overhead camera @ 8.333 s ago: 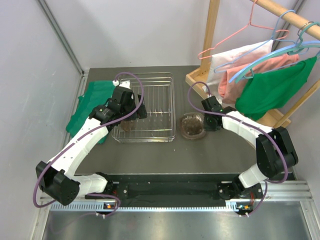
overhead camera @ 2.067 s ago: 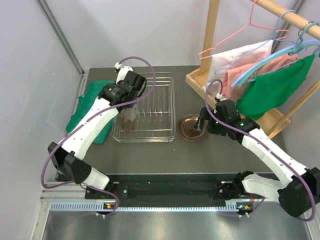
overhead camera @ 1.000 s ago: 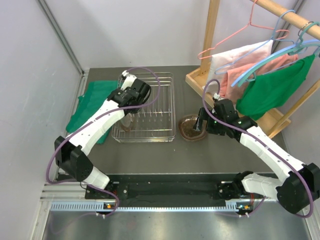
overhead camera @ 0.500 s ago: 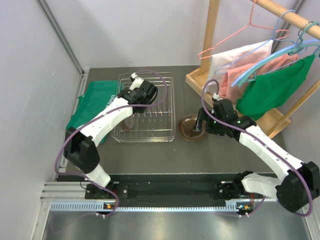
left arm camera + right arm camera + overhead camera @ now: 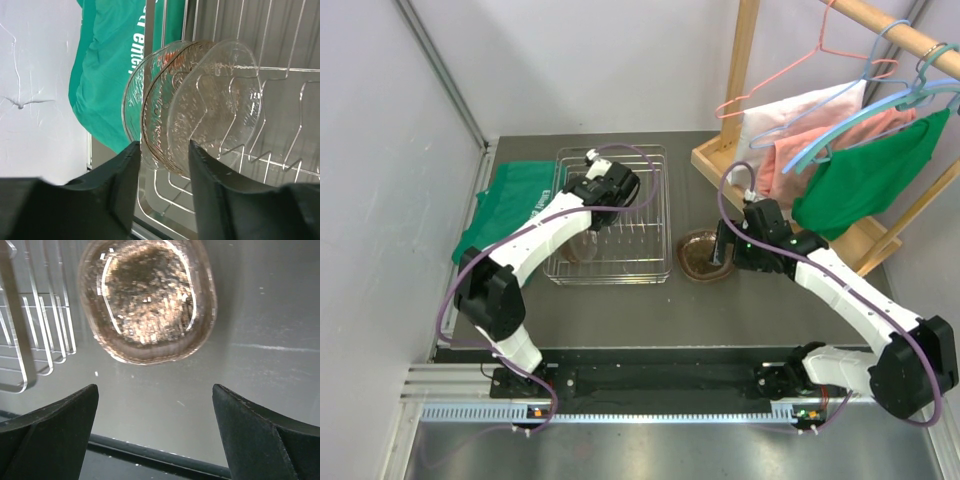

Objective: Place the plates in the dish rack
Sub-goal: Insert the plate into the dish rack, then pick up the plate at the center of the board.

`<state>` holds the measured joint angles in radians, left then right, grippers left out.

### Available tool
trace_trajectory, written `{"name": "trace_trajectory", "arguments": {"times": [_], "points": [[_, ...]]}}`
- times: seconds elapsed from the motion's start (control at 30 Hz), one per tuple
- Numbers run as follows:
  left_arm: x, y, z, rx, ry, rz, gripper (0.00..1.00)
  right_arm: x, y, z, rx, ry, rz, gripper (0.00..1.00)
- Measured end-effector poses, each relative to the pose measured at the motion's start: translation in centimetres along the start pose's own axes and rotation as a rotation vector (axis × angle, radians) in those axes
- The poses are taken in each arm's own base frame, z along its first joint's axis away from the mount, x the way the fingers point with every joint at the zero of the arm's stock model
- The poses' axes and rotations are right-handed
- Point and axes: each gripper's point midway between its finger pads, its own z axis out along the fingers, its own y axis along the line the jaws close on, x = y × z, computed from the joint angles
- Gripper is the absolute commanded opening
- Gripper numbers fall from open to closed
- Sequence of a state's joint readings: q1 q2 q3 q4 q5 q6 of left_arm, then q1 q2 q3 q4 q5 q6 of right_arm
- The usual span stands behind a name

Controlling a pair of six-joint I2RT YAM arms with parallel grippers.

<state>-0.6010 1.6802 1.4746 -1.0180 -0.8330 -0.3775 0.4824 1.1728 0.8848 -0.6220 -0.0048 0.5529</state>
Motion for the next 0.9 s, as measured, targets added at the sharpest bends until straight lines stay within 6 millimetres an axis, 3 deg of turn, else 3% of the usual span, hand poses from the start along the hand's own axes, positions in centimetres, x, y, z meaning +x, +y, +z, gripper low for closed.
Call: {"name": "trace_trajectory", "arguments": {"times": [0.1,0.17,0.27,0.37,0.4,0.6,0.7,0.9], "points": [[-0.4,-0.1,-0.4,0.021,-0.003,-0.014,0.63,0.0,-0.7,0.1,0.033,-0.001,-0.001,0.96],[-0.8,0.0,-1.1,0.053,-0.012,-0.036,0.76,-0.2,-1.2,0.1,0.056,-0.009,0.006,0.96],[-1.5,0.1,-2.6,0.127,-0.036,-0.086,0.89,-0.6,-2.2,0.4,0.088,-0.018,0.027,0.91],[-2.5,0.6,-4.7,0.226,-0.085,-0.158,0.96,-0.9,-3.1,1.0,0.112,-0.015,0.05,0.78],[-2.9,0.7,-5.6,0.269,-0.108,-0.187,0.97,-0.8,-3.4,1.4,0.122,-0.007,0.056,0.72],[-3.5,1.0,-9.6,0.478,-0.208,-0.315,0.98,0.3,-4.7,4.4,0.178,0.072,0.063,0.6],[-3.0,0.3,-9.9,0.529,-0.2,-0.333,0.99,0.8,-5.2,5.7,0.201,0.112,0.053,0.5],[-0.8,-1.1,-9.2,0.557,-0.142,-0.316,0.99,0.0,-5.7,7.1,0.245,0.125,0.017,0.48]]}}
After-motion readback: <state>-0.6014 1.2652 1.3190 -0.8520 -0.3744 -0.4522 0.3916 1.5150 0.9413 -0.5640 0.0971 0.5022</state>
